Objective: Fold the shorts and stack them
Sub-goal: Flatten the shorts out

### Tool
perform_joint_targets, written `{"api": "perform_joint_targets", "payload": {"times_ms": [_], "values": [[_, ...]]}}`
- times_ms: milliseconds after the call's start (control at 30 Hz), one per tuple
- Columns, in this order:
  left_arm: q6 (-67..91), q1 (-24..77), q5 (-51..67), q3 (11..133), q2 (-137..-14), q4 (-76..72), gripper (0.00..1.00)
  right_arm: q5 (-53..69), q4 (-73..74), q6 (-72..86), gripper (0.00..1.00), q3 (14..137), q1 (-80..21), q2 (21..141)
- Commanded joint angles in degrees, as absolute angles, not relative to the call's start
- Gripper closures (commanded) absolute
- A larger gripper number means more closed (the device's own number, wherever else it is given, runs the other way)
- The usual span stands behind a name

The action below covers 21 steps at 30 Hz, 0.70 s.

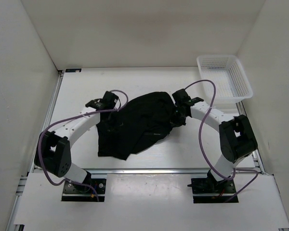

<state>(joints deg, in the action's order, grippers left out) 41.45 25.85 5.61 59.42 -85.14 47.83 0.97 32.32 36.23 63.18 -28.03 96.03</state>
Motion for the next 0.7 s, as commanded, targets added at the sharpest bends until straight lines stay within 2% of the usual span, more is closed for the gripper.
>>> {"api": "perform_joint_targets", "payload": {"times_ms": [0,133,167,300,400,533,567,667], "values": [[38.6,24.8,0.7,65.6,-83.6,52.5,0.90,-0.9,34.7,33.5,1.00,67.5,-27.8,93.4],[39.9,27.7,3.6,64.0,-81.5,52.5,0.90,-0.9,34.7,33.5,1.00,66.8,-27.8,91.9],[39.9,29.0,4.6,63.4,-81.5,52.5,0.66,-0.9,34.7,33.5,1.00,65.9,-27.8,91.4],[41.1,40.2,1.9,63.3,-85.0,50.7,0.03,-0.3,34.1,33.5,1.00,63.9,-27.8,91.4],[42.2,44.1,-4.1,66.2,-91.4,51.8,0.02,-0.3,34.1,33.5,1.00,63.3,-27.2,91.4],[42.9,45.3,-9.1,69.4,-97.7,52.3,0.17,-0.3,34.1,33.5,1.00,62.1,-27.2,90.4],[42.9,45.3,-10.5,69.4,-99.4,52.8,0.24,-0.3,34.1,33.5,1.00,62.1,-27.2,89.8],[43.4,45.3,-13.5,70.7,-102.5,53.4,0.33,-0.3,34.1,33.5,1.00,61.5,-27.2,89.2]]}}
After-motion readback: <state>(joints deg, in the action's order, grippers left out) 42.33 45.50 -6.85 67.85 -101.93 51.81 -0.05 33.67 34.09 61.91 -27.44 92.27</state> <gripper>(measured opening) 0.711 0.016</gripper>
